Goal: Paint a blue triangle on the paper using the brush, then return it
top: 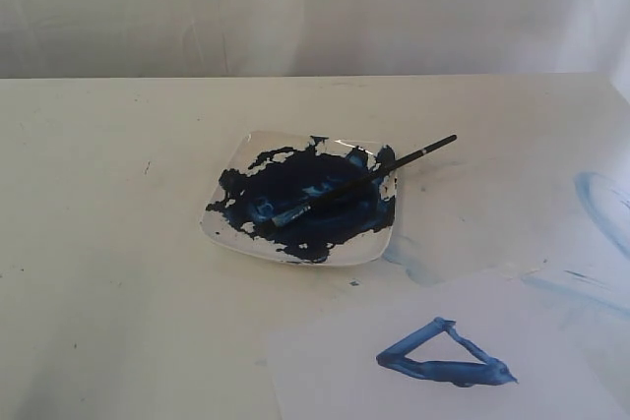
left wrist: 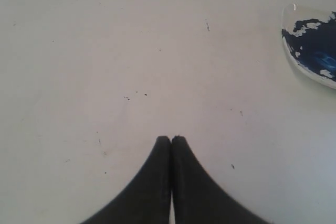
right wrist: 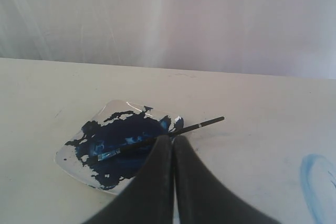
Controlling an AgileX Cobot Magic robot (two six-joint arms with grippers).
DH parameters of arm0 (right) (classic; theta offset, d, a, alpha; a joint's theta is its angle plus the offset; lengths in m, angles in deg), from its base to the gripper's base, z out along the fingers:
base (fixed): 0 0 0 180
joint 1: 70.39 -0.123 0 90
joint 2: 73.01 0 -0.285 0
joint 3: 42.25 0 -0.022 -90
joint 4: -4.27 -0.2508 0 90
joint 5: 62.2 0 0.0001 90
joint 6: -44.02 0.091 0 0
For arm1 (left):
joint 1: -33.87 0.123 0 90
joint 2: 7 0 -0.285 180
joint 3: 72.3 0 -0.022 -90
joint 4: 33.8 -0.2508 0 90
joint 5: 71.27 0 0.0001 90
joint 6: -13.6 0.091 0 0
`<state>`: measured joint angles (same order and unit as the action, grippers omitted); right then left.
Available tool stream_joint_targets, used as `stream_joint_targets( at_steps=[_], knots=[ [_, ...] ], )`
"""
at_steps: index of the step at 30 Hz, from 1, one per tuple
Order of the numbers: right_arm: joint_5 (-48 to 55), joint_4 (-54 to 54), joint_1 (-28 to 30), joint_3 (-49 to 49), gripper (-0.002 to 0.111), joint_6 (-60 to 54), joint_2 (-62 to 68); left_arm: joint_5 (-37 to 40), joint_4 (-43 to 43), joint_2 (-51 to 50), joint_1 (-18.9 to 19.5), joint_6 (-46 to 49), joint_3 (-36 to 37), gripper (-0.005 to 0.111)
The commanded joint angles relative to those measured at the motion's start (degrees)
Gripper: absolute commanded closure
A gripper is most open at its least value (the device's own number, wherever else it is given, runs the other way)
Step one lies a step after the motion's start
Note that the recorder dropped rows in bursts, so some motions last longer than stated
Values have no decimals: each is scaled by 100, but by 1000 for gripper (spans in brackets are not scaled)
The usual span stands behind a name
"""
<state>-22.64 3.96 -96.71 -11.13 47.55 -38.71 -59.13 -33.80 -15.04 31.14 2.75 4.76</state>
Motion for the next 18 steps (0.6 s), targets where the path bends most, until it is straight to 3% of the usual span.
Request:
stream_joint_targets(
  at_steps=[1,5,12,18],
  knots=[
    [0,-2,-10,20,108,-37,-20,-55,-310,25,25,-92,16,107],
    [0,-2,-10,20,108,-37,-20,-55,-329,25,-4,-92,16,107],
    [0,-2,-10,20,108,2,-20,-55,-329,25,-393,-92,16,107],
    [0,-2,-10,20,108,2,-20,-55,-329,25,-337,-92,16,107]
  ],
)
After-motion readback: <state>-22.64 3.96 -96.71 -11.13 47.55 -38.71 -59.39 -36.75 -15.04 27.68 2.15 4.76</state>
